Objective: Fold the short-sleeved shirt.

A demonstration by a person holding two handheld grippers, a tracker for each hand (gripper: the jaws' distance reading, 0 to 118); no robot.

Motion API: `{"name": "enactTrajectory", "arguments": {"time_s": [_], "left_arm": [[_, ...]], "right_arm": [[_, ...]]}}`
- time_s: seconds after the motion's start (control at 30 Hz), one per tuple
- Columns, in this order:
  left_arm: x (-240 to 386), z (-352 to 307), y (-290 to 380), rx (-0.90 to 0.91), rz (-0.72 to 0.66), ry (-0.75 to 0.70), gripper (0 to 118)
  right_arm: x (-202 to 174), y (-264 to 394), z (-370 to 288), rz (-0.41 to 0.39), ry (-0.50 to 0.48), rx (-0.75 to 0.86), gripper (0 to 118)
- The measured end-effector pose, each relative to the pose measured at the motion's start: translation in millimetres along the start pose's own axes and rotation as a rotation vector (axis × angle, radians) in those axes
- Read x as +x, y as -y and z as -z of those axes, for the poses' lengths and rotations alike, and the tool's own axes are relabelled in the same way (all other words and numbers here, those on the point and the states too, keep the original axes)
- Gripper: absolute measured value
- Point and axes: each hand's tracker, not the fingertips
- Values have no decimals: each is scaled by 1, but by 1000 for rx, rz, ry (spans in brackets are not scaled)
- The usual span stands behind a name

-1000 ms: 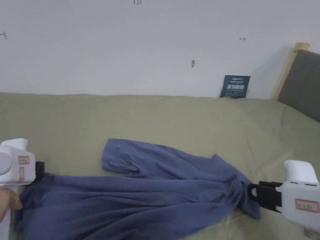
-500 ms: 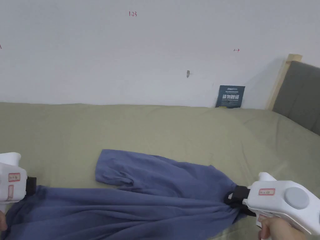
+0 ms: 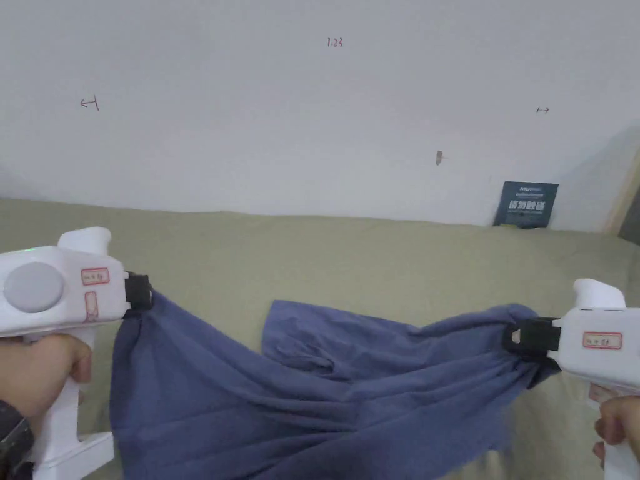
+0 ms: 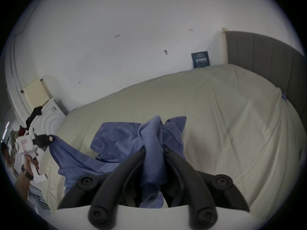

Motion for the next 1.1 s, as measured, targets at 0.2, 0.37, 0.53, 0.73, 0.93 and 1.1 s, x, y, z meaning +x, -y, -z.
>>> {"name": "enactTrajectory", "arguments": {"time_s": [0.2, 0.37, 0.53, 0.73, 0.93, 1.1], "left_arm": [[8, -25, -50, 75, 34, -13, 0], [22, -37, -99, 144, 69, -14, 0], [40, -49, -159, 242, 106, -50, 0], [55, -61, -204, 348, 200, -108, 0], [59, -66, -236, 378, 198, -164, 0], [71, -77, -234, 398, 212, -174, 0]], "right_arm": [[-27, -35, 11, -31, 0, 14, 10], [-63, -81, 19, -133, 5, 90, 10], [-102, -137, 34, -131, -17, 143, 10], [-150, -188, 42, -218, 13, 193, 10], [-184, -230, 38, -295, 73, 247, 10], [-204, -255, 23, -288, 50, 339, 10]]}}
